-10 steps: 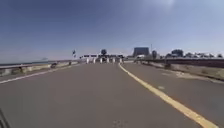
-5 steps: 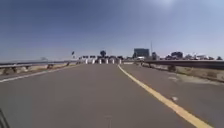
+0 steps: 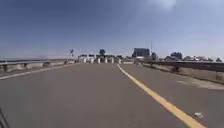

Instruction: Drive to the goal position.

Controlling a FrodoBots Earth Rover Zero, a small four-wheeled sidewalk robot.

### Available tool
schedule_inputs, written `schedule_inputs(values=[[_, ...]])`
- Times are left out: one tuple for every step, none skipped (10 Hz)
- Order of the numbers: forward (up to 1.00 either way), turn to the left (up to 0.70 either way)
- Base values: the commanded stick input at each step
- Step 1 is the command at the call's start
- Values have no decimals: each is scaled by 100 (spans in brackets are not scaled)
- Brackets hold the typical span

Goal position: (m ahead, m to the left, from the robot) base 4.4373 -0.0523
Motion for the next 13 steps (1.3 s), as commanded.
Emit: schedule_inputs(values=[[100, 0], [100, 0], [100, 0], [100, 0], [100, 0], [100, 0], [100, 0], [100, 0], [100, 0], [100, 0], [100, 0], [100, 0], [100, 0]])
